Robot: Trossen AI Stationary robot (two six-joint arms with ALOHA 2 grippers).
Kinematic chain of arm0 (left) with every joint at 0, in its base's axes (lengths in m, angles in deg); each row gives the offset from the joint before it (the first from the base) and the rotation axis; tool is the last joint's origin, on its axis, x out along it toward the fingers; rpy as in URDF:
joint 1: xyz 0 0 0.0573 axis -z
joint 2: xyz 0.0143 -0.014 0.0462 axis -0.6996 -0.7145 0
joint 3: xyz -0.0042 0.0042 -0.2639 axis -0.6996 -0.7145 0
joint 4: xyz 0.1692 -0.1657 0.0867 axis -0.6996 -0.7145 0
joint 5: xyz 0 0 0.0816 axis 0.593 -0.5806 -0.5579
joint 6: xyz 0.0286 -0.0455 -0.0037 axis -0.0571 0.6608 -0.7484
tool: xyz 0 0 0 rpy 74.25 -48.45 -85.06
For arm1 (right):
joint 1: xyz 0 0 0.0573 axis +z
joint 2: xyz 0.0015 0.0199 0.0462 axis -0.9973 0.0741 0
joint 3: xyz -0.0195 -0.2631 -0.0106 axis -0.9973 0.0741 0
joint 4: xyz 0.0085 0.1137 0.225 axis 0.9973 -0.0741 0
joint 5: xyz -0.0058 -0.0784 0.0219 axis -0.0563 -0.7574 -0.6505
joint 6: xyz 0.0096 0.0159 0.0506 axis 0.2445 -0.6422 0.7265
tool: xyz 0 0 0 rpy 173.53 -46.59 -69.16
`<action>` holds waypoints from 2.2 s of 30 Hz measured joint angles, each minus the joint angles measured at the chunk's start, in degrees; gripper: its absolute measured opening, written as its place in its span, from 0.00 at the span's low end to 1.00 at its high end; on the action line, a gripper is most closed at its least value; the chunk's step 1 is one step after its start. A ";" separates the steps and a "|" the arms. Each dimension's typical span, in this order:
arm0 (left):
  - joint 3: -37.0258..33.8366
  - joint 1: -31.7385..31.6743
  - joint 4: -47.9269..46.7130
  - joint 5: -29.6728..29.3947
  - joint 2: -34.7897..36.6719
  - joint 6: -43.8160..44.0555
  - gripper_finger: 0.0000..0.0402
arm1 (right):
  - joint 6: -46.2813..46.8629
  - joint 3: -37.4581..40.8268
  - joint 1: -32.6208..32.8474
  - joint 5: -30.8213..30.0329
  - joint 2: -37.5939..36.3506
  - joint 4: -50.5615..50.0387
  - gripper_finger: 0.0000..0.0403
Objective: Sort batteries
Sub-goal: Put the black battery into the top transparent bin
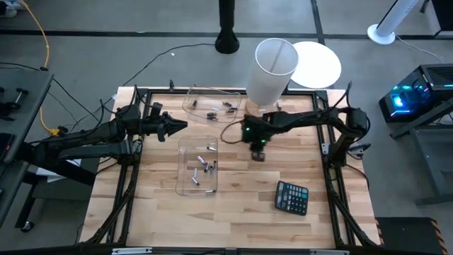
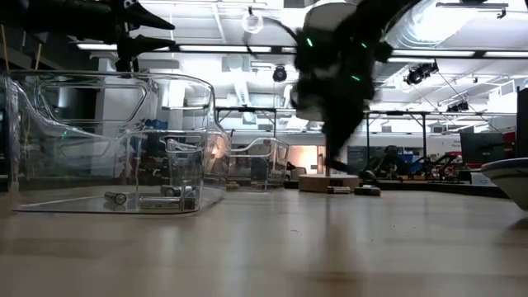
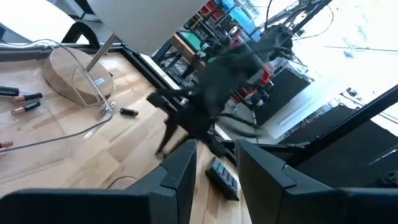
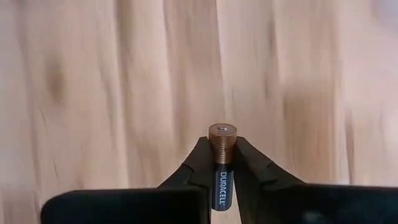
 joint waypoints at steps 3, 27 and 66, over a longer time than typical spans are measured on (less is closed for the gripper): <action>0.02 -0.02 0.06 -0.07 -0.08 -0.04 0.26 | 5.04 -4.10 3.12 -3.38 0.94 10.64 0.05; 0.02 -0.02 0.02 0.37 -0.11 -2.22 0.26 | 14.90 -28.19 -2.45 -22.73 8.69 4.31 0.54; 0.02 0.02 -0.85 0.53 -0.11 -2.93 0.26 | 24.97 14.28 -11.94 -16.12 -1.72 -0.62 0.35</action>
